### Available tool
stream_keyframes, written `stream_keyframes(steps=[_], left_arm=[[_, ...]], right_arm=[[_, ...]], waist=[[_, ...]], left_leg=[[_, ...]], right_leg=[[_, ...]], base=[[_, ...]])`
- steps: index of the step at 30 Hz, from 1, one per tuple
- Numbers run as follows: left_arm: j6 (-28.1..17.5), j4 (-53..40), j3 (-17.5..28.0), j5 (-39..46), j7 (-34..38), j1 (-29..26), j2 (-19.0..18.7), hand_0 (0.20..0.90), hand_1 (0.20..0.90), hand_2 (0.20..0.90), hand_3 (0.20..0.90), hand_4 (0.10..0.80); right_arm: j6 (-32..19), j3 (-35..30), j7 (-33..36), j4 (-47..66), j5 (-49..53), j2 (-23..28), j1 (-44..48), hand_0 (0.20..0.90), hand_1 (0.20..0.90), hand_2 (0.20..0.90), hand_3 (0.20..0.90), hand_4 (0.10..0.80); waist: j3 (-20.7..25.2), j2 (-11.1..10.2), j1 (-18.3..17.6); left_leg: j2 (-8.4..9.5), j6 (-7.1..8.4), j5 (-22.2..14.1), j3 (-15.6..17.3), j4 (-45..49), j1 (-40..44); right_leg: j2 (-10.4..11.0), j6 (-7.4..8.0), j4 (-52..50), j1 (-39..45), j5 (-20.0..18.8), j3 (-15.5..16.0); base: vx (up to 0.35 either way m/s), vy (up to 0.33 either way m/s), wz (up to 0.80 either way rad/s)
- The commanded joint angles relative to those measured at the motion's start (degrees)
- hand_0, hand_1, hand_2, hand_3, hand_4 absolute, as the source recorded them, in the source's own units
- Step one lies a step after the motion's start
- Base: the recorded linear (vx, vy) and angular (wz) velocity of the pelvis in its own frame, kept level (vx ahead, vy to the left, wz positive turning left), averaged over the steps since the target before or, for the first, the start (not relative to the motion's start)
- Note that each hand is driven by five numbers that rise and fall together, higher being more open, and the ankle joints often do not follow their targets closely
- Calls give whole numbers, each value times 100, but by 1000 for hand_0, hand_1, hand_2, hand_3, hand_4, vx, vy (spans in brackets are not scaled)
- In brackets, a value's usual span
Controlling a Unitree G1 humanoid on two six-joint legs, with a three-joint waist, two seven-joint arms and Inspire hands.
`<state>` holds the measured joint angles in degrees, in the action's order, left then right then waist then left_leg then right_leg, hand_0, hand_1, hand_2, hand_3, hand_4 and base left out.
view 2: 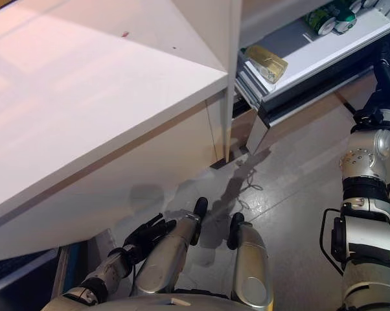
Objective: Put drinks into fridge and close the fridge
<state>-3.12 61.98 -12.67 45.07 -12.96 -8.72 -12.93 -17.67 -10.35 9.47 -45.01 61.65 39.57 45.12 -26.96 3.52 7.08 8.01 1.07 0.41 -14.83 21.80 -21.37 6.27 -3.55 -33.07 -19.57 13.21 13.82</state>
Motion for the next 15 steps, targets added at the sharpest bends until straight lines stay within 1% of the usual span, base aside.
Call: stream_keyframes(steps=[1, 5, 9, 15], left_arm=[[-133, -179, -63, 6, -134, 457, -290, 900, 900, 900, 900, 800], [-140, -212, -60, -53, -134, 506, -278, 900, 900, 900, 900, 800], [-150, -248, -89, -112, -149, 556, -293, 900, 900, 900, 900, 800], [-139, -215, -90, -188, -152, 549, -355, 900, 900, 900, 900, 800]], right_arm=[[59, 813, -406, 498, -565, 57, 693, 900, 900, 900, 900, 800], [32, 814, -297, 474, -659, 44, 718, 900, 900, 900, 900, 800], [-20, 814, -172, 444, -726, 53, 735, 900, 900, 900, 900, 800], [-150, 808, 12, 402, -824, 77, 692, 900, 900, 900, 900, 800]], waist=[[376, -130, 501], [397, -118, 576], [413, -119, 617], [444, -184, 544]], left_leg=[[128, -468, -411, 236, 19, 279], [119, -455, -356, 165, -99, 367], [115, -465, -330, 126, -200, 471], [94, -502, -422, 182, -201, 587]], right_leg=[[-59, 3, -126, 223, -94, -195], [-12, 17, -71, 327, -87, -104], [28, 53, 6, 427, -109, -57], [9, 122, 213, 556, -210, -157]], base=[[44, 14, 39], [38, 10, 24], [39, 8, 12], [23, -3, 7]])
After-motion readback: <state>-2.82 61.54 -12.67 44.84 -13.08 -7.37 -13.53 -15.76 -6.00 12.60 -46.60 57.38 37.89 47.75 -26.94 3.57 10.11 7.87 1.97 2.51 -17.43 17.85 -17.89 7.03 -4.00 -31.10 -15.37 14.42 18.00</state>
